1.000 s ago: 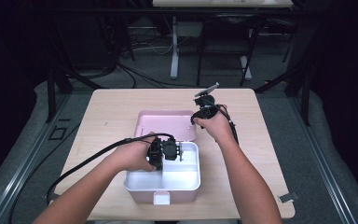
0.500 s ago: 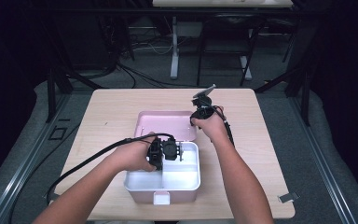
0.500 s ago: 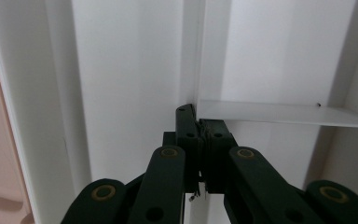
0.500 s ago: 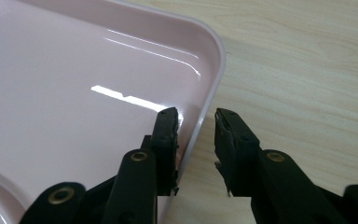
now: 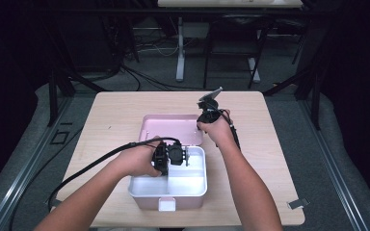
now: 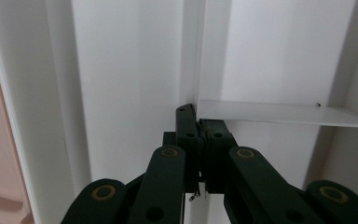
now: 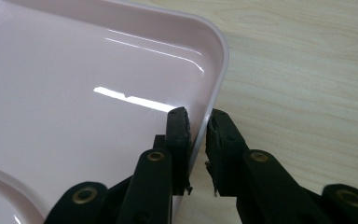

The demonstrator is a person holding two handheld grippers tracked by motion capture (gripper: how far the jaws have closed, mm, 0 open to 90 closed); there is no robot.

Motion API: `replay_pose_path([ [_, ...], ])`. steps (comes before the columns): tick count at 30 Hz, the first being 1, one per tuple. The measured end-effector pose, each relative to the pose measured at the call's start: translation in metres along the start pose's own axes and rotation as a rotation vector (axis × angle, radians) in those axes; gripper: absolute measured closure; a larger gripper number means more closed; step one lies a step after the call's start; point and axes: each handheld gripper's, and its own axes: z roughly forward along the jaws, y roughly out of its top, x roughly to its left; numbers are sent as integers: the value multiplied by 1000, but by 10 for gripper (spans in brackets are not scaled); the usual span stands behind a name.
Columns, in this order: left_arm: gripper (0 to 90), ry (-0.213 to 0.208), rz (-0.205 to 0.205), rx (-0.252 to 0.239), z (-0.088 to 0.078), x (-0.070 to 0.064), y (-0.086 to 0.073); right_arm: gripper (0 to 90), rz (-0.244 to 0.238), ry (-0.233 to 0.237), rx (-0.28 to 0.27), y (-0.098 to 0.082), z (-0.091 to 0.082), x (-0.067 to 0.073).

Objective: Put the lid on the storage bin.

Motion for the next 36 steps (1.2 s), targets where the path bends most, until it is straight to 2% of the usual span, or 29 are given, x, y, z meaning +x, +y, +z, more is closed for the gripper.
replay_pose_path([
  [7,876,-1,0,1,0,0,0,811,5,-12,-5,0,-3,2],
  [16,875,-6,-5,0,0,1,0,829,35,-13,-28,0,-8,4],
  [19,875,-6,-3,-1,0,1,0,836,27,-15,-32,-1,-11,4],
  [24,875,-3,-4,-5,0,0,-1,847,39,-24,-62,-2,-17,7],
  [28,875,-2,-3,-4,0,0,-1,850,24,-22,-85,-2,-23,8],
  [36,875,-4,1,-1,0,1,-1,860,27,12,-141,-3,-41,7],
])
